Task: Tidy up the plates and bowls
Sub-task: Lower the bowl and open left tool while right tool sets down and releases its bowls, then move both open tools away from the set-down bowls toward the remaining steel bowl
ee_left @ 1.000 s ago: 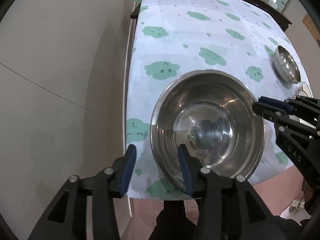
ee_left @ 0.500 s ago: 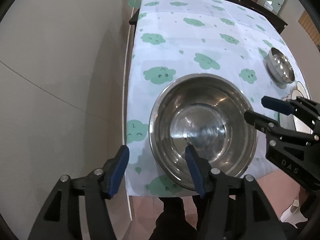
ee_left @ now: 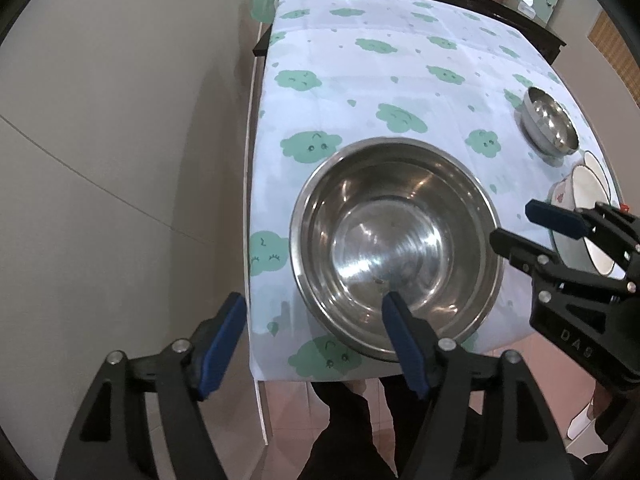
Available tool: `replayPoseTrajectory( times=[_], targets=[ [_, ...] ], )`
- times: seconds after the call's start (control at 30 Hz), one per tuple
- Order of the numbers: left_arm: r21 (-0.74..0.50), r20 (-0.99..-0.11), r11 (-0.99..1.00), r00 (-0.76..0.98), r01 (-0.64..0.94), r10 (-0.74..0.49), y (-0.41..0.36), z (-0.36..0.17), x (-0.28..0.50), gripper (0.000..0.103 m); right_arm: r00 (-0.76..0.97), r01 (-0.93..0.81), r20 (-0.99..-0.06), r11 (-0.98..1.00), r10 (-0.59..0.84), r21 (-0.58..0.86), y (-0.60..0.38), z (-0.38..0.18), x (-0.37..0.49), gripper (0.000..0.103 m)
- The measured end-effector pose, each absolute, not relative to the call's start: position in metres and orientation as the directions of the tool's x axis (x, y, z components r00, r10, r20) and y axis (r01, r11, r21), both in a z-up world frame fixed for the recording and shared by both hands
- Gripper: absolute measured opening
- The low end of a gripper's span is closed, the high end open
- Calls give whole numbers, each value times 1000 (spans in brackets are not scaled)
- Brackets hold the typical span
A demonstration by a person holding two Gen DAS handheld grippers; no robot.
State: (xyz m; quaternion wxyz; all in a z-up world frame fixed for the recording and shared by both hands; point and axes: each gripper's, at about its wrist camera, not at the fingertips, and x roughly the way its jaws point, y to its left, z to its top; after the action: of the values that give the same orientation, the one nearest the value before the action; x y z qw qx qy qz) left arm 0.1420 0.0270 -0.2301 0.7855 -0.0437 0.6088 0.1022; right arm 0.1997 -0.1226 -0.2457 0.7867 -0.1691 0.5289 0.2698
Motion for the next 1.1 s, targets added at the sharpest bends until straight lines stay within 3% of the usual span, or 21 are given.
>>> replayPoseTrajectory(
  times=[1.1],
  targets=[
    [50, -957, 985, 273, -163, 94, -12, -214, 180, 71, 341, -565, -902, 825, 266, 29, -161, -225, 225, 48]
  ],
)
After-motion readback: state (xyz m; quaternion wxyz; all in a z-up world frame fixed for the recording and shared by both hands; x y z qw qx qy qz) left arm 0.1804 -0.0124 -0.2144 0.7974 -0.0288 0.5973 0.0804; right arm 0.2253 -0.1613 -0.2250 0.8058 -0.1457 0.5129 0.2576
